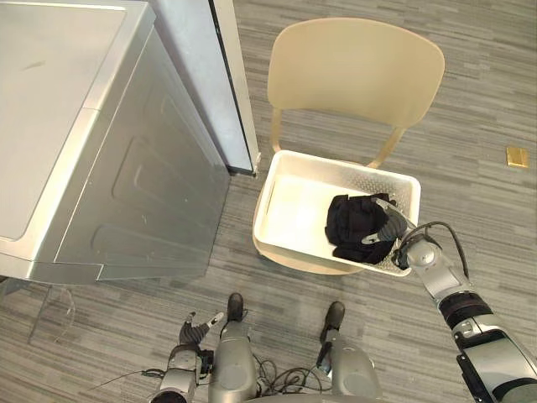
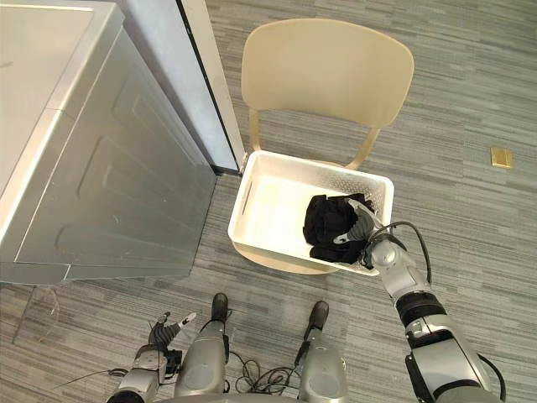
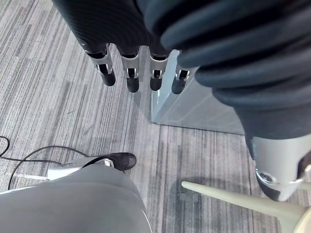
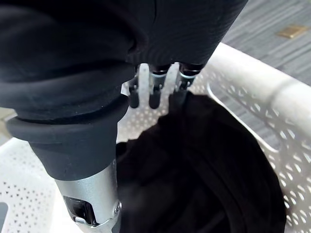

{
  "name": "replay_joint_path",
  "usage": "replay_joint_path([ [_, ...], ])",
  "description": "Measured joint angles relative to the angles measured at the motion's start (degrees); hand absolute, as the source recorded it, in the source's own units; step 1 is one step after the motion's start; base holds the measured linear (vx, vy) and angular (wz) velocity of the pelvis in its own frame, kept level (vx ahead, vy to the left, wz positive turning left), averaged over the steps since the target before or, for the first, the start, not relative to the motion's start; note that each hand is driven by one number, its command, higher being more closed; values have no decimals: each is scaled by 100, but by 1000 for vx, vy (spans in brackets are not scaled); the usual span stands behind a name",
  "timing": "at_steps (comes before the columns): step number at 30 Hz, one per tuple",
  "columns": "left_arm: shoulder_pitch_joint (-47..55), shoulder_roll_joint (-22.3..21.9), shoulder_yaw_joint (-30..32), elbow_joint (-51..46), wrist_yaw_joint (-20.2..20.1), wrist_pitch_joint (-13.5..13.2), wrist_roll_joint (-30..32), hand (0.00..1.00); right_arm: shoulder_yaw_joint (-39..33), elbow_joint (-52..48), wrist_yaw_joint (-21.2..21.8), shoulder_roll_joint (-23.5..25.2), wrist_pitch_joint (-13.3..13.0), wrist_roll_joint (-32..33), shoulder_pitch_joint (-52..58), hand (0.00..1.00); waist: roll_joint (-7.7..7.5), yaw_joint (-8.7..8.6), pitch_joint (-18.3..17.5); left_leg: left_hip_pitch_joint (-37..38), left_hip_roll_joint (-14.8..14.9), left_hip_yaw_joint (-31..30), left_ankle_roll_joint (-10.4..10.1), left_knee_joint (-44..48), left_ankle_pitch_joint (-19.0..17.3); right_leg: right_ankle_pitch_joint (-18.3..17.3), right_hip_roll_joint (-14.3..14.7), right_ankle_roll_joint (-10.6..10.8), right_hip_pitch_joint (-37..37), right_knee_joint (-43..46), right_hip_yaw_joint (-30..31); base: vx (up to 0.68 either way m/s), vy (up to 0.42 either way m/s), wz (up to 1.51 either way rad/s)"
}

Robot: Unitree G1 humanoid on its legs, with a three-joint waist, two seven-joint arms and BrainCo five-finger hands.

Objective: Pick up the laundry basket with both hands and put the clothes into the washing machine.

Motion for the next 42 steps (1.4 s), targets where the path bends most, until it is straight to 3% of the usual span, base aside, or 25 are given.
replay_joint_path([
  [8, -147, -10, 43, -165, 76, -42, -359, 0, -194, 706, -323, 15, 113, -11, -698, 0, 64, 35, 478, -292, -7, -68, 8, -52, 153, 97, 4, -43, -277, 1, -32, -53, -8, 2],
  [9, -174, -20, 41, -200, 115, -54, -405, 0, -250, 977, -397, -1, 198, -10, -844, 0, 93, 143, 554, -353, -5, -74, 8, -37, 154, 96, 3, -43, -352, 39, -24, -61, -8, 0],
  [14, -402, -116, 36, -216, 127, -118, -632, 0, -410, 1621, -648, -137, 238, -169, -1381, 0, 213, 181, 627, -970, -77, -248, 56, 165, 190, 95, -81, -44, -845, 232, -146, -57, 4, 13],
  [17, -603, -247, 5, -220, 159, -216, -805, 0, -437, 1894, -825, -235, 334, -232, -1668, 0, 314, 333, 730, -1224, -150, -311, 110, 196, 247, 92, -165, -42, -1107, 376, -181, -58, 21, 10],
  [22, -811, -375, -79, -196, 280, -219, -847, 0, -428, 2060, -1192, -232, 353, -670, -1816, 0, 347, 444, 762, -1517, -278, -387, 176, 200, 336, 43, -329, -19, -1465, 631, -206, -46, 17, 9],
  [23, -859, -414, -94, -196, 284, -220, -847, 0, -429, 2101, -1289, -225, 360, -704, -1805, 100, 384, 442, 780, -1539, -323, -445, 182, 211, 341, -18, -390, -1, -1489, 742, -262, -29, 20, 27],
  [27, -960, -414, -248, -169, 378, -220, -852, 0, -375, 2215, -1465, -239, 459, -951, -1814, 100, 396, 455, 785, -1642, -422, -633, 202, 215, 374, -206, -541, 23, -1592, 1089, -391, -30, 11, 27],
  [31, -1005, -448, -263, -127, 385, -220, -852, 0, -58, 2222, -1444, -304, 449, -1587, -1819, 100, 397, 462, 784, -1628, -502, -798, 233, 139, 462, -367, -669, 40, -1589, 1359, -550, -12, -13, 25],
  [35, -1017, -460, -268, -119, 389, -216, -870, 0, -10, 2319, -1342, -220, 449, -1509, -1813, 100, 396, 482, 784, -1576, -518, -835, 204, 117, 522, -471, -730, 47, -1570, 1517, -610, -13, -36, 12],
  [38, -996, -481, -270, -94, 386, -184, -1020, 0, -213, 2311, -1227, -68, 445, -854, -1792, 100, 398, 470, 782, -1341, -547, -829, 212, -40, 585, -528, -786, 48, -1476, 1613, -580, -12, -42, 0],
  [42, -972, -503, -257, -108, 367, -84, -1032, 0, -1067, 2166, -1177, 82, 570, 195, -1692, 100, 398, 458, 782, -1046, -542, -780, 219, -223, 661, -527, -790, 50, -1272, 1576, -547, -29, -29, -2],
])
